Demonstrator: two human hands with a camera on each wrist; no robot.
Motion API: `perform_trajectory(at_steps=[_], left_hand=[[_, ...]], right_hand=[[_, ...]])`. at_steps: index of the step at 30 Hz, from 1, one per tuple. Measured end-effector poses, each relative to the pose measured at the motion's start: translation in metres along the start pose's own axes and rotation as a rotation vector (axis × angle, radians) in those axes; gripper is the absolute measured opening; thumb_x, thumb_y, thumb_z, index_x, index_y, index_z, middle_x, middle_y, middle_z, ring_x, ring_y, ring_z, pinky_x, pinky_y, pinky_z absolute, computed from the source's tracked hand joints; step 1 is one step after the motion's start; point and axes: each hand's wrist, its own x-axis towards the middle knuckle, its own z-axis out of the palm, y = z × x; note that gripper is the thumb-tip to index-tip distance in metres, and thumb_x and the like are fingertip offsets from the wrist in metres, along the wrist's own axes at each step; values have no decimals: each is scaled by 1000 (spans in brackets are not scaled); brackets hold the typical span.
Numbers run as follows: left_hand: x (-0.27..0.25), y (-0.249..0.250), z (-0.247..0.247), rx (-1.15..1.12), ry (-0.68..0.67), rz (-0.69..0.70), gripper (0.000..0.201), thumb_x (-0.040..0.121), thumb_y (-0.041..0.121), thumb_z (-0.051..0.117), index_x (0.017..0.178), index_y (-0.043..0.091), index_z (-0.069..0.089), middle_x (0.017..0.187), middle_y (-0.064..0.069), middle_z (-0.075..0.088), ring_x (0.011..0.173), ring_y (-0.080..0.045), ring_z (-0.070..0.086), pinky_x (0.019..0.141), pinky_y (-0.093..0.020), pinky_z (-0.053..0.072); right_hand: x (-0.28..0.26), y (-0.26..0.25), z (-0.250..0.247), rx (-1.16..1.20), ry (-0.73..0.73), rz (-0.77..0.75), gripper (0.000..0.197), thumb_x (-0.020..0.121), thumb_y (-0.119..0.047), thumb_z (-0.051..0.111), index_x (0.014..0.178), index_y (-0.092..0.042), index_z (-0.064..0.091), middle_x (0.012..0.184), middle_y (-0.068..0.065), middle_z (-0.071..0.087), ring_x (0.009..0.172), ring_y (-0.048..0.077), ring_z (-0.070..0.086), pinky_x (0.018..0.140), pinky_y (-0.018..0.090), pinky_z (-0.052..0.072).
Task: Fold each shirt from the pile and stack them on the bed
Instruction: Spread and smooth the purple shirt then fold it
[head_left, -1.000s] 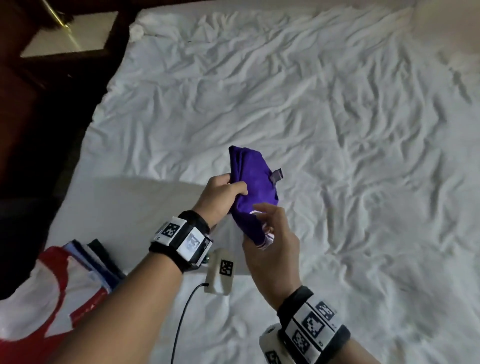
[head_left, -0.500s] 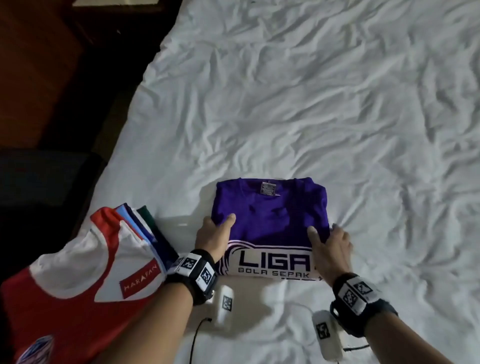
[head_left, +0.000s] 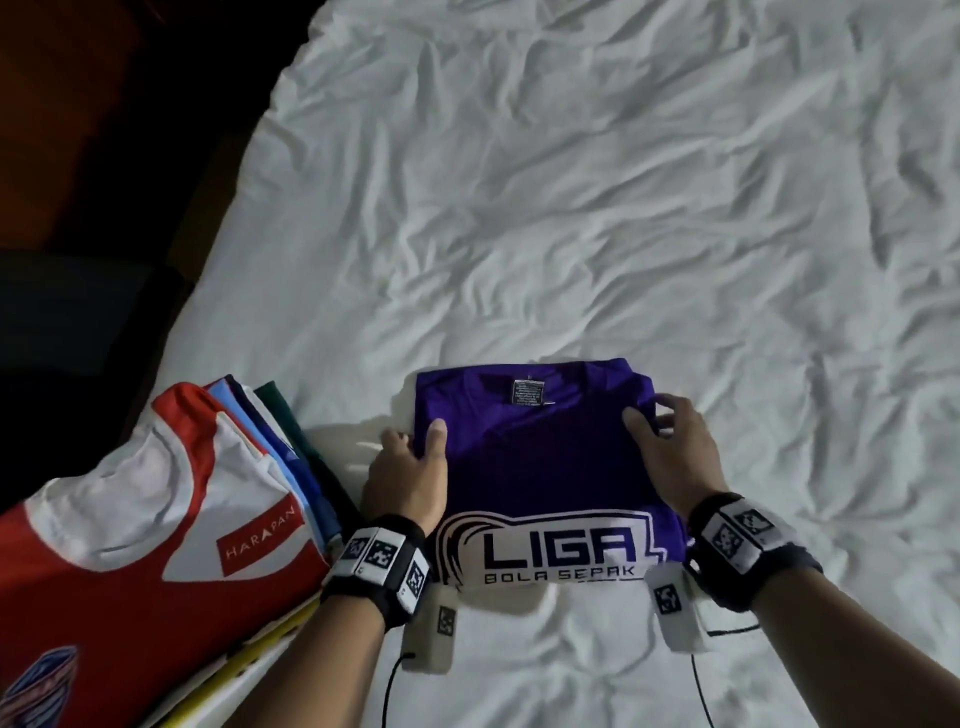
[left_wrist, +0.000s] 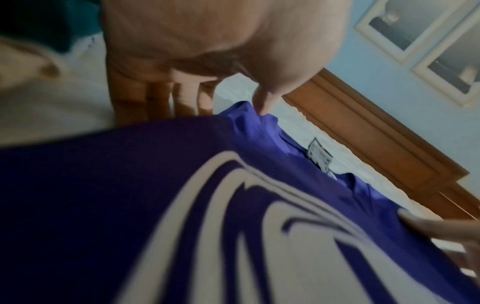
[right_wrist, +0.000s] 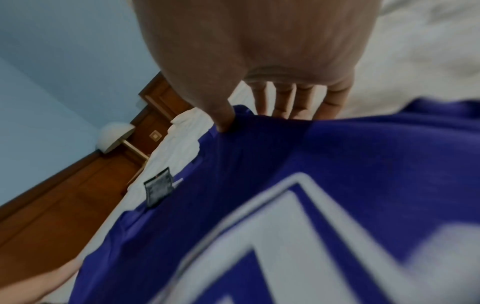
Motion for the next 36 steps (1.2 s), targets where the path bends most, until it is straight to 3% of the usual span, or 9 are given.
perform_trajectory(at_steps=[6,11,14,17,22,25,29,32,36], left_hand=[[28,7,7,-161,63,66,35,106,40,47,114,6,54,104,-13,64,103,-40,61,78,-36,35],[23,0,11,-125,108,72,42,106,46,43,116,7,55,122,-20,61,113,-39,57,88,-41,40],[-5,-3,27,134,259,323,65,102,53,40,147,8,43,148,-25,42,134,-42,40,107,-55,36],[-24,-30,58,417,188,632,76,102,61,26,163,16,22,166,-29,13,150,-47,22,117,-65,23],[-16,-58,62,341,121,466,71,101,62,18,163,35,-5,166,-32,5,151,-51,18,121,-63,21],[-26,-49,52,236,123,412,67,102,55,35,161,35,14,159,-26,26,144,-43,32,119,-57,26],[-21,-45,36,48,69,382,60,94,40,64,149,39,38,123,-12,50,117,-33,50,104,-51,41],[-18,-47,33,-66,-65,459,45,93,27,69,130,44,50,111,-5,59,105,-25,59,97,-42,48],[-18,-44,27,-351,-178,459,33,91,4,69,111,31,68,110,10,70,85,5,64,77,-18,49]], right_hand=[[36,-22,2,94,-48,-42,12,96,-32,66,99,-20,66,99,-1,69,94,25,66,84,40,53],[31,-17,6,-168,60,-103,52,97,-53,55,140,-25,48,141,8,52,132,33,45,111,53,37],[-9,-11,19,-454,125,-488,70,100,-57,44,160,-30,19,168,9,12,154,31,10,122,52,13],[-41,23,42,-712,-22,-865,66,103,-56,31,163,-31,18,171,11,-1,157,32,-4,125,55,10],[-34,60,36,-637,5,-492,67,103,-62,18,162,-38,1,169,13,-15,156,35,-10,125,55,9],[-35,54,28,-486,12,-406,69,101,-59,40,161,-41,11,166,13,10,150,37,17,118,53,25],[-25,37,13,-258,-121,-270,62,91,-43,70,146,-45,42,125,4,48,115,31,55,99,41,46],[-19,31,12,-225,-227,-275,56,88,-33,75,137,-47,51,114,0,56,106,26,61,93,38,50],[-22,31,10,-26,-248,-298,63,84,-14,78,136,-41,55,128,0,60,114,19,61,102,44,52]])
